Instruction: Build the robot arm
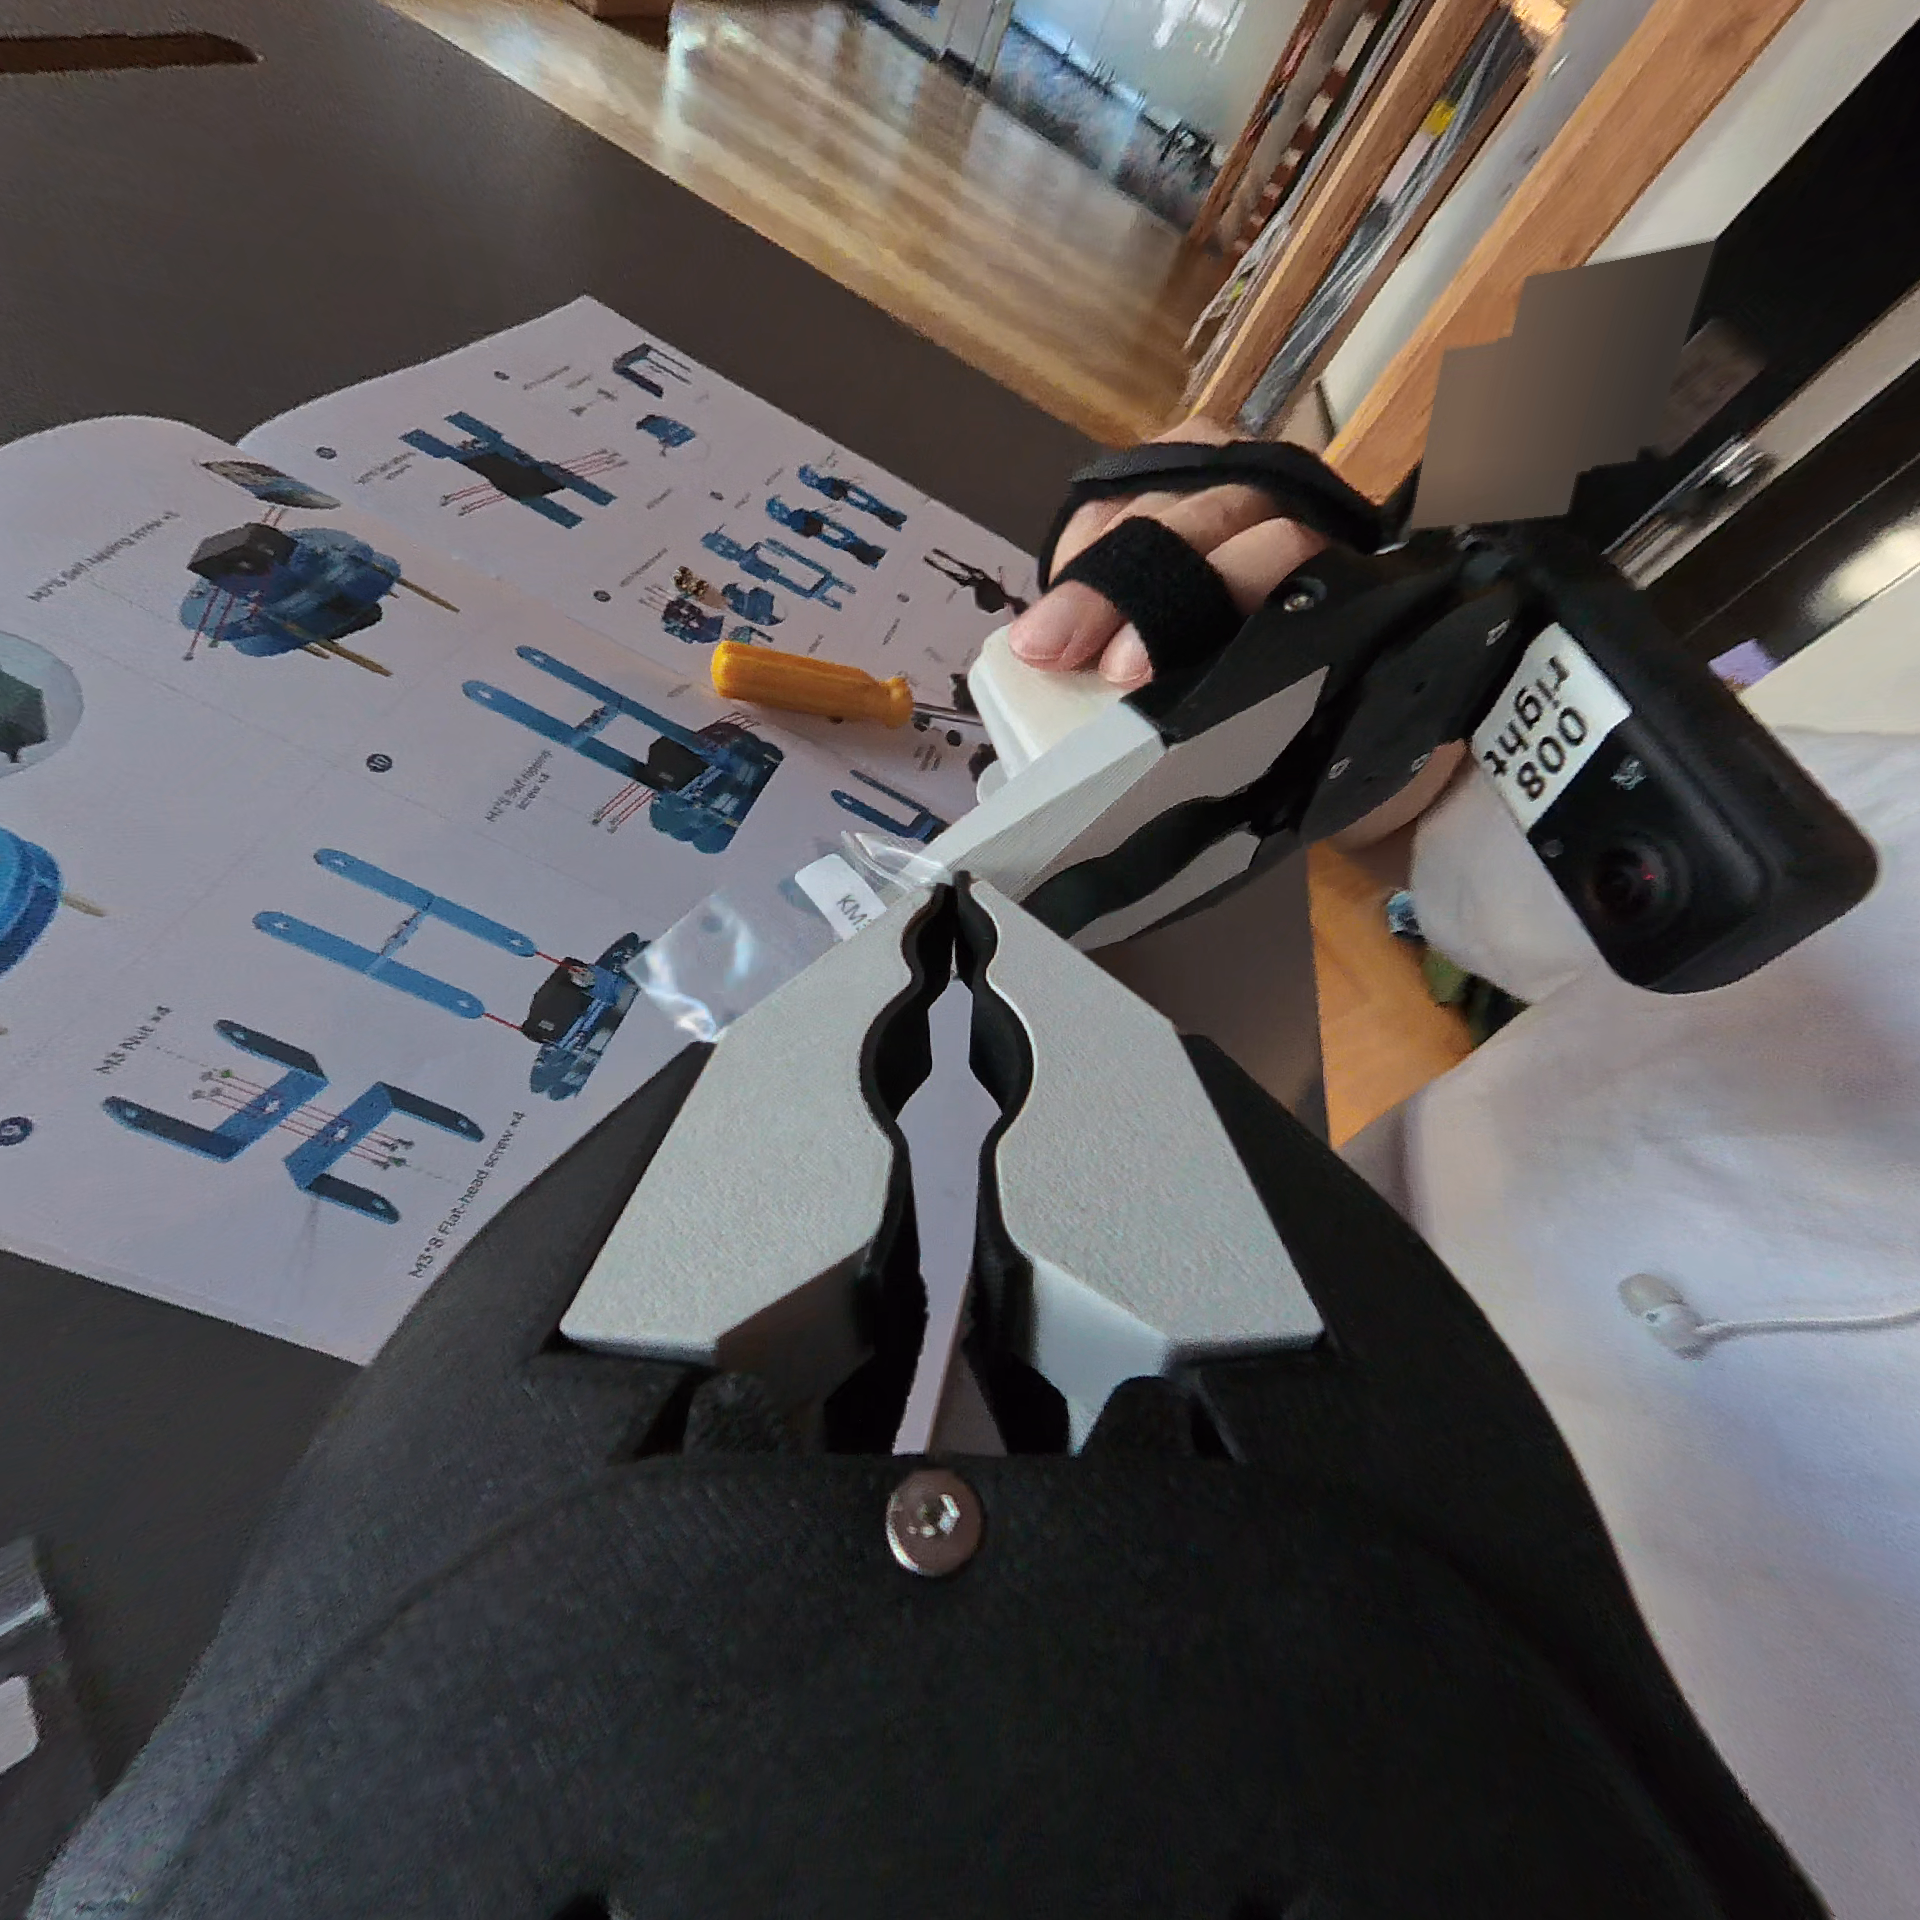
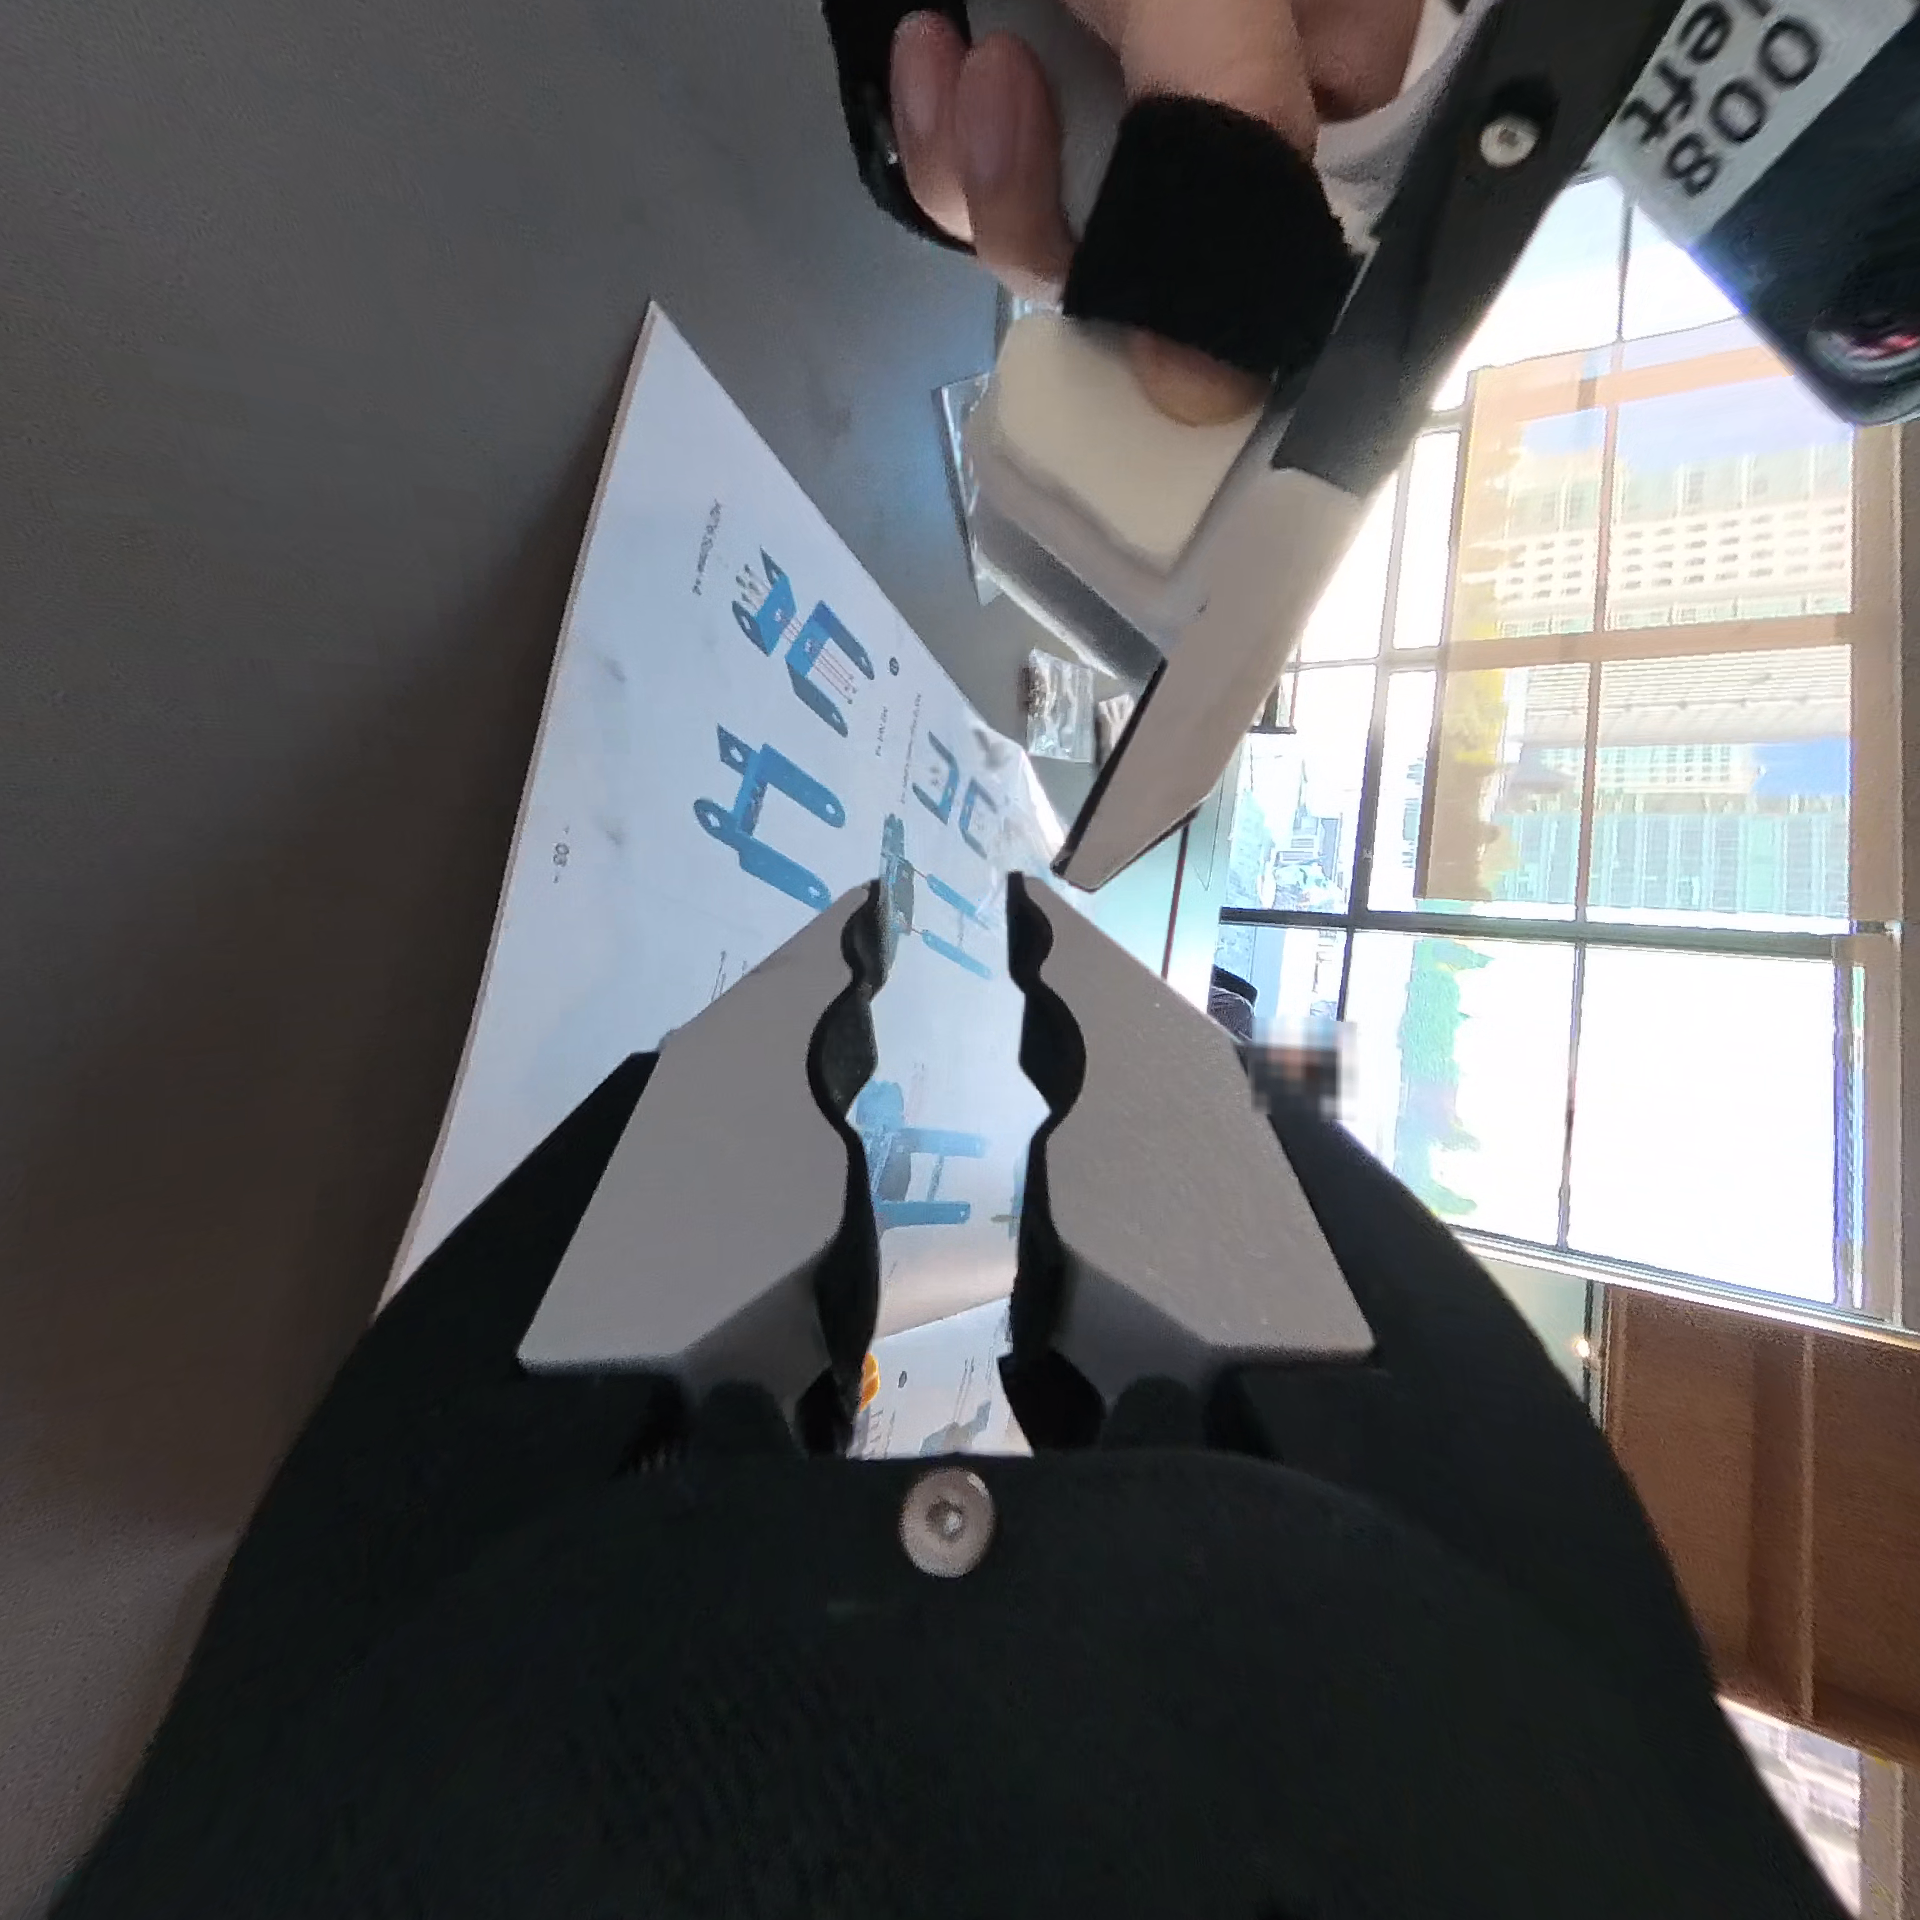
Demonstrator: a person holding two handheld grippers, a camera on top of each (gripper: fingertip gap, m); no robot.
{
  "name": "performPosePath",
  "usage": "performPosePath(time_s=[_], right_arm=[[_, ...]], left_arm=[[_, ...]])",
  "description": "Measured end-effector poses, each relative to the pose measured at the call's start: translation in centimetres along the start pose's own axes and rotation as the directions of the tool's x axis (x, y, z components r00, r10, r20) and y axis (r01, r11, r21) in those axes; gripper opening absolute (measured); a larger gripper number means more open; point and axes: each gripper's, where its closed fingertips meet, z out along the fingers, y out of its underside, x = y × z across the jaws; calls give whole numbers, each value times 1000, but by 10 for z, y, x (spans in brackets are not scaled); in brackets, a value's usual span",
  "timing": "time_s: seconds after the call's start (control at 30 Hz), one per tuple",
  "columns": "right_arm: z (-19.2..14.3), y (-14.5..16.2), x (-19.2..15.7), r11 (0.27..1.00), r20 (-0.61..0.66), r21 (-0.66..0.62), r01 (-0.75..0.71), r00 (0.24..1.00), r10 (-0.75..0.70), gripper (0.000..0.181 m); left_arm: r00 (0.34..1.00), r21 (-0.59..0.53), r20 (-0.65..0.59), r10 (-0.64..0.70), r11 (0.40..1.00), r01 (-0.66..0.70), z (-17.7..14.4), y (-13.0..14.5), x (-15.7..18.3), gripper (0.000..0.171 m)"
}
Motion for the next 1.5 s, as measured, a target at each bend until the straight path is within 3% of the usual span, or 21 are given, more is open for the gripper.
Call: performPosePath(time_s=[0.07, 0.1, 0.17, 0.23, 0.33, 0.43, 0.6, 0.67, 0.73, 0.8, 0.9, 0.97, 1.1, 1.2, 1.37, 1.5], right_arm=[[-2, -4, 5, 1000, -39, 18, 13, 999, -12, 16], [-5, -4, 11, 999, -82, 17, 33, 996, -31, 2], [-8, -6, 12, 998, -96, 23, 65, 993, -62, 0], [-7, -7, 4, 999, -12, 43, -6, 1000, 6, 0], [-7, -8, -11, 953, 230, 50, -298, 932, 280, 0], [-13, -14, -19, 806, 458, 35, -591, 726, 513, 0], [-24, -20, -5, 391, 700, -83, -916, 226, 678, 0], [-25, -14, 2, 229, 727, -165, -959, 39, 686, 0], [-23, -8, 7, 80, 729, -242, -967, -126, 673, 0], [-20, -2, 9, -18, 717, -299, -954, -237, 656, 0], [-18, 3, 13, -133, 707, -351, -927, -355, 612, 0], [-14, 11, 15, -201, 679, -366, -909, -408, 610, 0], [-10, 19, 19, -298, 643, -394, -869, -493, 586, 0], [-6, 16, 14, -304, 617, -408, -861, -505, 603, 0], [-2, 11, 12, -325, 603, -419, -848, -528, 598, 0], [-4, 12, 14, -340, 609, -420, -841, -539, 582, 0]], left_arm=[[997, 19, -56, -55, 998, 56, -2, -3, 3, 0], [994, 19, -79, -77, 997, 78, -3, -3, 4, 0], [987, 28, -112, -115, 992, 119, -3, -4, 6, 0], [988, 9, -92, -125, 992, 127, -1, 0, 1, 0], [998, -50, -21, -55, 997, 54, 5, 10, -4, 0], [999, -97, 23, 30, 995, -28, 12, 15, -2, 0], [998, -36, -13, 55, 998, -56, 8, 5, 1, 0], [997, -4, 24, 67, 998, -67, 0, -2, -6, 7], [992, 6, 58, 109, 994, -109, -11, -8, -11, 28], [983, 21, 79, 166, 986, -168, -18, -11, -10, 33], [956, -55, 152, 252, 968, -247, -14, -3, -17, 44], [899, -120, 238, 367, 930, -347, -8, 2, -24, 54], [682, -281, 413, 603, 797, -534, 8, 6, -37, 65], [606, -306, 441, 662, 746, -592, 19, 3, -33, 66], [549, -394, 418, 724, 689, -609, 26, 14, -40, 43], [568, -369, 419, 708, 704, -606, 27, 13, -41, 39]])
